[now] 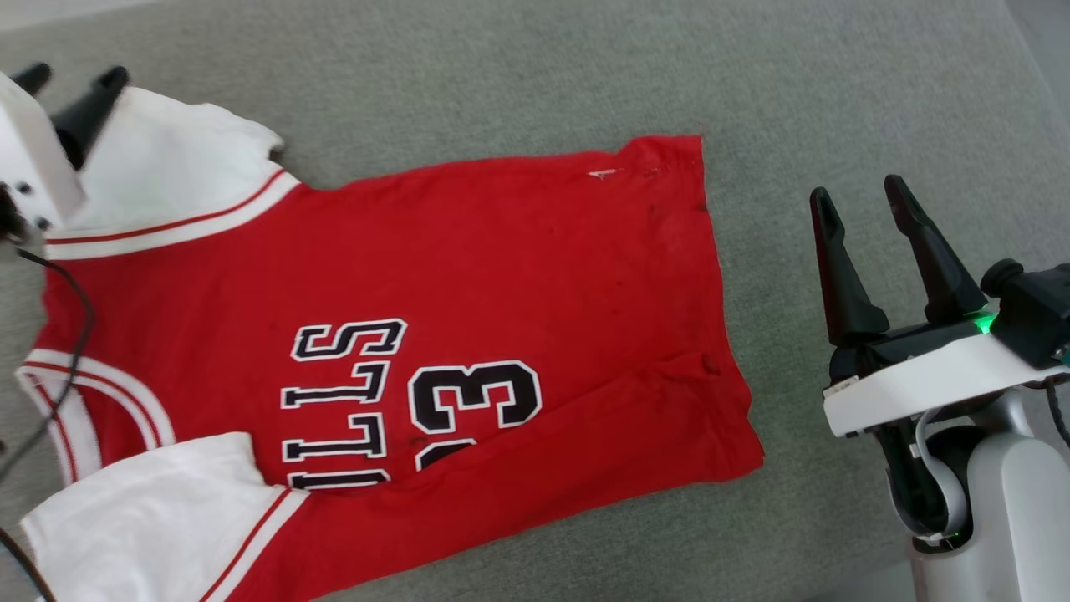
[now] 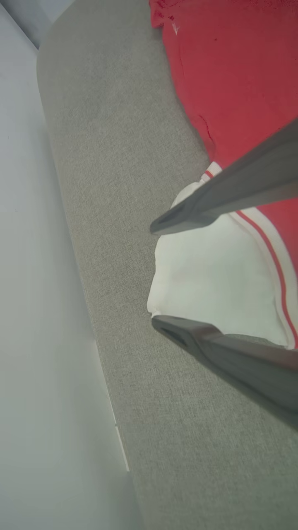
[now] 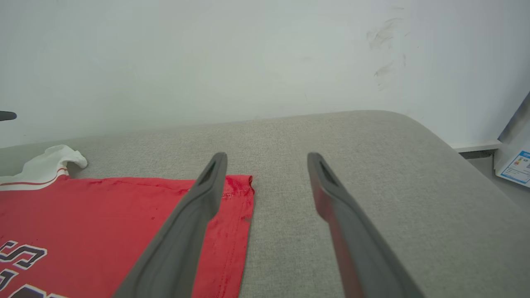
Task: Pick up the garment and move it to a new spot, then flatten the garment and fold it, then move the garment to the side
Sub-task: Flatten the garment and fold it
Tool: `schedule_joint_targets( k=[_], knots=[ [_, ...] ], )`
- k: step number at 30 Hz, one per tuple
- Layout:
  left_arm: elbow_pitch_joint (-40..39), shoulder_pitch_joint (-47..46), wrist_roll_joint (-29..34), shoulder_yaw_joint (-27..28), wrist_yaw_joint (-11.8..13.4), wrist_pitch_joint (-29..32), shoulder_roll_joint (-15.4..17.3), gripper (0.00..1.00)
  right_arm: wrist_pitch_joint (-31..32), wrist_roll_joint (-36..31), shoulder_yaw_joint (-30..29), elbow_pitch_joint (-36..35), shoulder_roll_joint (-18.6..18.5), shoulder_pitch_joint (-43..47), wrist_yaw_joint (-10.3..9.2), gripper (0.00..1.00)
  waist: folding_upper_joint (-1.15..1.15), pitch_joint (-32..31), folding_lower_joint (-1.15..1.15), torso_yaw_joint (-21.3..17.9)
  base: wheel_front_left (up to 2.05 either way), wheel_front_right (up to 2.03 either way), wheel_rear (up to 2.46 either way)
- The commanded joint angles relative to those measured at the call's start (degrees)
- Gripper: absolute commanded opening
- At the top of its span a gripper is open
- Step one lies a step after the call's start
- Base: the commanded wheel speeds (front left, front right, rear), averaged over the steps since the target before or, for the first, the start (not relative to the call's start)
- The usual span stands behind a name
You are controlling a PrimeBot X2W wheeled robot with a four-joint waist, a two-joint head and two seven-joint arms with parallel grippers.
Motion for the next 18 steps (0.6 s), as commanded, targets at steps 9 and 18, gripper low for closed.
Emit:
schedule_joint_targets(
  k=[9,18],
  knots=[
    [7.4,-9.2,-2.3,-0.7,1.8,15.4,4.1,1.00,-3.0,4.0,2.5,1.8,0.3,-2.3,-0.02,1.00,0.00,7.3,-0.01,-4.9,0.00,0.00,0.00],
    [11.9,-6.0,-5.6,-2.5,4.7,25.2,3.9,1.00,-4.3,4.8,2.8,3.5,0.3,-3.1,-0.01,1.00,0.00,9.6,-0.01,-5.8,0.00,0.00,0.00]
  ],
)
